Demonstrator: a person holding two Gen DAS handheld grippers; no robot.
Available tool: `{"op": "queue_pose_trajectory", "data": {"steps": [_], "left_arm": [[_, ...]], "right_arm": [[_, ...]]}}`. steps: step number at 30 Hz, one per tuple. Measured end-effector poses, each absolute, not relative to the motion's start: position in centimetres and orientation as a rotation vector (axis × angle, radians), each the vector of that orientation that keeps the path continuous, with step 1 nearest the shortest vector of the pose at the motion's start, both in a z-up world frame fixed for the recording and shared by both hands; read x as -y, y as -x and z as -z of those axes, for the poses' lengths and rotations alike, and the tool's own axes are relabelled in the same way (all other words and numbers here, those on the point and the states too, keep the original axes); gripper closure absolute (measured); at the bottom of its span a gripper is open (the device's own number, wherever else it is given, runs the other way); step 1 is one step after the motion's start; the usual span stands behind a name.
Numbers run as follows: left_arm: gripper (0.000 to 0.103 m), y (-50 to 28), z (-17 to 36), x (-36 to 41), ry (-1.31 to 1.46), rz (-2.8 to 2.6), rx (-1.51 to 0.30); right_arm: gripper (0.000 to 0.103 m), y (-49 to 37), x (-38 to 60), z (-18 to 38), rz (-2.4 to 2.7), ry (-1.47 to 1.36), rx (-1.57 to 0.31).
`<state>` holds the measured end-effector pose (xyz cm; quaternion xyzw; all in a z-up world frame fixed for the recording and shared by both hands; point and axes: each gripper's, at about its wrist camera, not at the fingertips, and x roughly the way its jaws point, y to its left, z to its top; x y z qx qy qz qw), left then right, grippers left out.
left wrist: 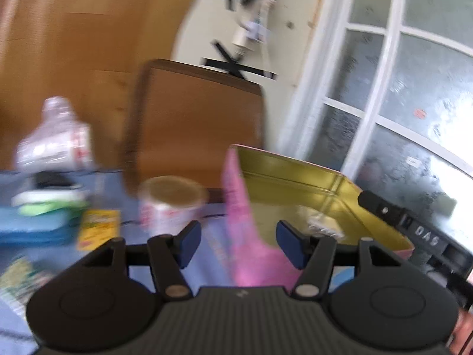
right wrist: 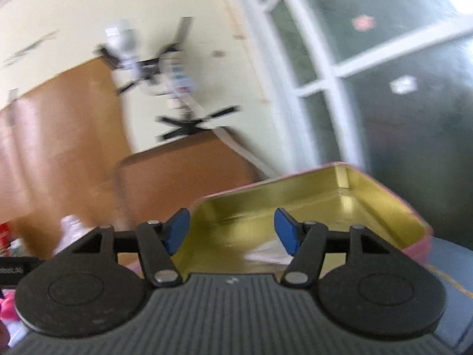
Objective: Organize soft objects
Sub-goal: 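Carry the clear case into the pink tin and release it, then grasp the green-patterned tissue pack with the right gripper, then lower the tissue pack into the pink tin and open the right gripper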
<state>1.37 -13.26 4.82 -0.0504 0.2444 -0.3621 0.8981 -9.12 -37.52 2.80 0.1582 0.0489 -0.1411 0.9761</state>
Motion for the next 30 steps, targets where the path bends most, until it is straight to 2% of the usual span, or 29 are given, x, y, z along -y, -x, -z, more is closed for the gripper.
{"op": "queue_pose_trajectory", "data": {"steps": [6,9,11,17,18,20,21,23,24,25,26,28,30], "left_arm": [[0.045,-0.9,-2.9,1.9,0.157,0.492,-0.475],[0.045,-1.6,-2.0,-2.9,0.209,0.365,-0.523],[0.045,-2.0,-1.5,-5.1,0.248,0.313,-0.559],[0.045,-3.4,-0.5,-7.6,0.325,0.295,-0.674],[0.045,-3.9,-0.3,-7.6,0.344,0.309,-0.695],[0.039,-4.3,0.3,-7.7,0.381,0.342,-0.729],[0.037,-4.5,0.8,-7.7,0.398,0.355,-0.745],[0.037,-5.1,1.4,-7.0,0.411,0.374,-0.773],[0.041,-5.3,1.6,-6.5,0.413,0.381,-0.788],[0.051,-5.4,1.9,-6.1,0.412,0.39,-0.798],[0.056,-5.5,1.9,-5.5,0.406,0.403,-0.801],[0.076,-5.6,1.6,-4.2,0.414,0.462,-0.812],[0.086,-5.4,0.8,-2.3,0.401,0.523,-0.813]], "right_arm": [[0.037,6.4,29.3,-2.7,-0.149,-0.164,-0.253],[0.028,4.1,23.7,-1.5,-0.314,-0.04,-0.357],[0.023,2.0,20.3,-0.6,-0.407,0.031,-0.42],[0.02,-3.9,14.1,1.2,-0.461,0.173,-0.552],[0.02,-4.5,13.5,1.7,-0.444,0.194,-0.565],[0.034,-5.2,13.1,2.3,-0.438,0.198,-0.605],[0.045,-5.3,13.6,2.5,-0.451,0.162,-0.609],[0.047,-4.6,14.1,2.2,-0.443,0.127,-0.615],[0.047,-4.0,14.2,2.2,-0.432,0.13,-0.602],[0.048,-3.3,14.5,2.2,-0.423,0.133,-0.587],[0.048,-2.5,14.9,2.0,-0.418,0.124,-0.57],[0.049,-0.8,15.5,1.7,-0.388,0.11,-0.532],[0.049,0.6,16.7,1.3,-0.328,0.112,-0.486]]}}
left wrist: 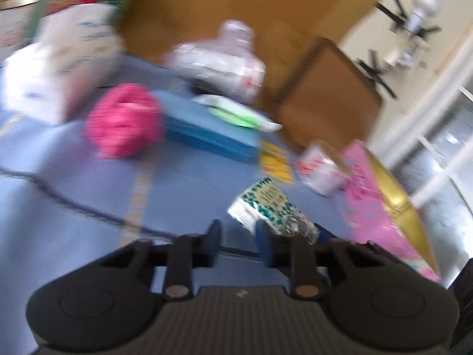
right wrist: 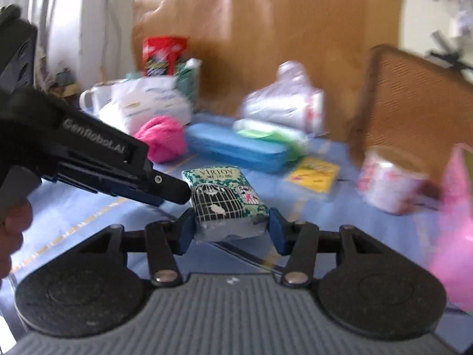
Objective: Organize soft objects
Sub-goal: 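Lower the tissue pack into the pink tin and open the right gripper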
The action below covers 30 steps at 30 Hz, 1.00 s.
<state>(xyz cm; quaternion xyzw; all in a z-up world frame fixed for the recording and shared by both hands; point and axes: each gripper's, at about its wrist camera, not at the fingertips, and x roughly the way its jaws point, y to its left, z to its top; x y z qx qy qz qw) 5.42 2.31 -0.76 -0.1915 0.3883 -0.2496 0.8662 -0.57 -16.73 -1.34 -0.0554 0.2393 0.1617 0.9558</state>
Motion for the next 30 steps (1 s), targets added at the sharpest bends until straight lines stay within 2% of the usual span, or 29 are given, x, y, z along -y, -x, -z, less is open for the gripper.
{"op": "queue_pose_trajectory", "data": {"steps": [9,17,18,21,22,26,28,30], "left_arm": [[0.086,-3.7,-5.7,12.2,0.191,0.782,-0.707],[0.084,-2.9,-7.2,24.3,0.064,0.895,-0.674],[0.081,-2.8,-7.1,25.5,0.043,0.891,-0.672],[0.081,-2.8,-6.3,27.2,-0.015,0.855,-0.673],[0.081,-2.9,-6.1,27.2,-0.018,0.846,-0.672],[0.077,-3.3,-5.9,23.6,-0.001,0.804,-0.64],[0.077,-3.6,-5.7,20.9,-0.002,0.749,-0.616],[0.077,-4.1,-5.1,17.7,-0.027,0.648,-0.607]], "right_arm": [[0.048,6.6,25.1,-3.3,-0.007,0.11,-0.191],[0.046,7.9,35.7,-3.3,0.252,-0.056,-0.212],[0.043,7.8,36.8,-3.1,0.282,-0.075,-0.225],[0.02,7.1,38.8,-2.0,0.402,-0.101,-0.271],[0.019,7.2,39.6,-1.7,0.429,-0.125,-0.265],[0.021,8.3,40.6,-1.6,0.437,-0.213,-0.217],[0.036,8.2,40.2,-2.2,0.411,-0.235,-0.182],[0.045,8.0,39.4,-2.7,0.362,-0.248,-0.16]]}}
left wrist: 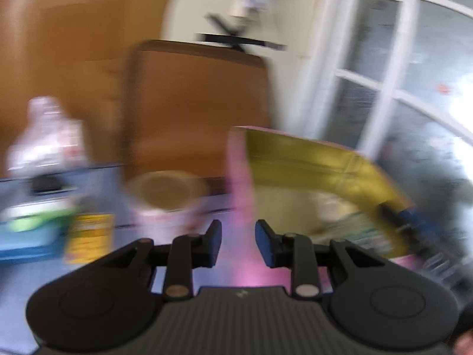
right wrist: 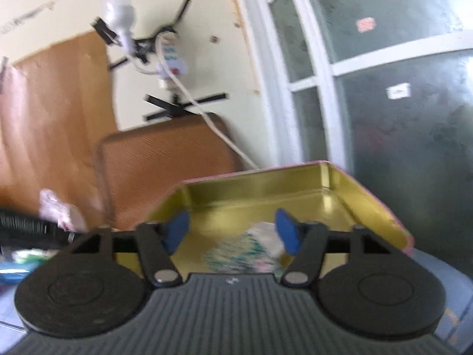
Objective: Organize soft objects
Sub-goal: 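Lower the tissue pack into the pink tin and open the right gripper, then reach down and grasp the white packet with the right gripper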
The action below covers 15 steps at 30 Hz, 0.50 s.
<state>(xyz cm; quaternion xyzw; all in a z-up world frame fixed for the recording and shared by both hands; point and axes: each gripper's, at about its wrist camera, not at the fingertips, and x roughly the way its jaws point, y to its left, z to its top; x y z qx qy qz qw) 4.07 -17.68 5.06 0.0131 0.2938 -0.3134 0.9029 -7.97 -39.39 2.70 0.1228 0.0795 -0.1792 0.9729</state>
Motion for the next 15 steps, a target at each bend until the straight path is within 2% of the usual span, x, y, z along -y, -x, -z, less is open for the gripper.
{"op": "queue_pose_trajectory", "data": {"steps": [1,3,10,15], "left_arm": [[0.077,-4.3,-4.6,16.2,-0.039,0.598,-0.606],[0.077,-5.0,-3.5,12.8,-0.053,0.485,-0.615],[0.077,-7.1,0.6,2.3,-0.039,0.177,-0.677],[0.077,-7.8,1.7,-1.8,0.024,0.098,-0.706]], "right_arm": [[0.052,7.8,38.8,-2.9,0.334,-0.25,-0.153],[0.059,7.3,37.1,-3.3,0.268,-0.248,-0.146],[0.059,3.7,29.1,-3.0,0.034,-0.165,-0.214],[0.059,1.4,24.0,-2.3,-0.111,-0.114,-0.302]]}}
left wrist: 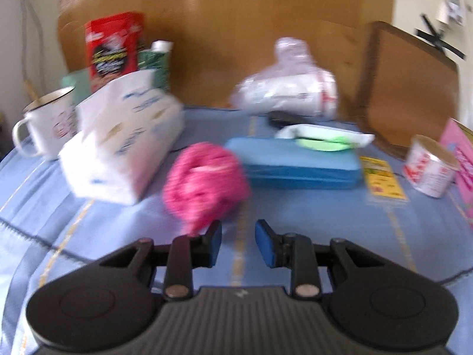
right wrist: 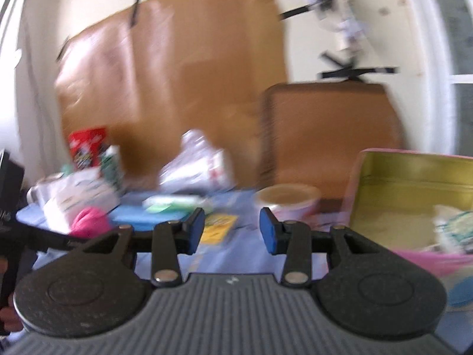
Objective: Organize soft objects
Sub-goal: 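Reach down and grasp the white packet with the right gripper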
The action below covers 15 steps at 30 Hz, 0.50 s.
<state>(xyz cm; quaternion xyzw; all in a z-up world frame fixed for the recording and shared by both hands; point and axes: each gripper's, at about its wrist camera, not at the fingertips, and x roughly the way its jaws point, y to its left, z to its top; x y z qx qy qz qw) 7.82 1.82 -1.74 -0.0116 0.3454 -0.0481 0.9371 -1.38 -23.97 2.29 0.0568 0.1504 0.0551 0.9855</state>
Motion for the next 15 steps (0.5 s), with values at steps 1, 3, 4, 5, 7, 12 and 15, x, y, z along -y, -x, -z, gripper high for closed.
{"op": "queue_pose_trajectory", "data": {"steps": [1,3,4,5,7,12,15], "left_arm": [[0.077,-8.0,1.9,-2.3,0.03,0.092,-0.707],[0.077,-8.2,2.0,-3.0,0.03,0.072,-0.701],[0.077,-8.3,2.0,-3.1,0.022,0.06,-0.694],[0.077,-8.4,2.0,-3.3,0.017,0.048,-0.689],[0.074,-8.5,2.1,-3.7,0.02,0.036,-0.68],[0.074,-8.2,2.5,-4.6,0.034,0.013,-0.639],[0.074,-8.1,2.5,-4.6,0.04,0.014,-0.628]], "right_arm": [[0.059,0.9,23.2,-2.1,-0.122,-0.101,-0.317],[0.059,-0.1,21.9,-1.8,-0.145,-0.075,-0.347],[0.059,-0.6,21.5,-1.8,-0.154,-0.067,-0.359],[0.059,-1.1,21.1,-1.8,-0.163,-0.062,-0.371],[0.059,-2.3,20.6,-1.9,-0.175,-0.069,-0.395],[0.059,-5.6,19.5,-1.7,-0.207,-0.092,-0.45],[0.054,-8.5,18.7,-2.0,-0.211,-0.088,-0.467]]}}
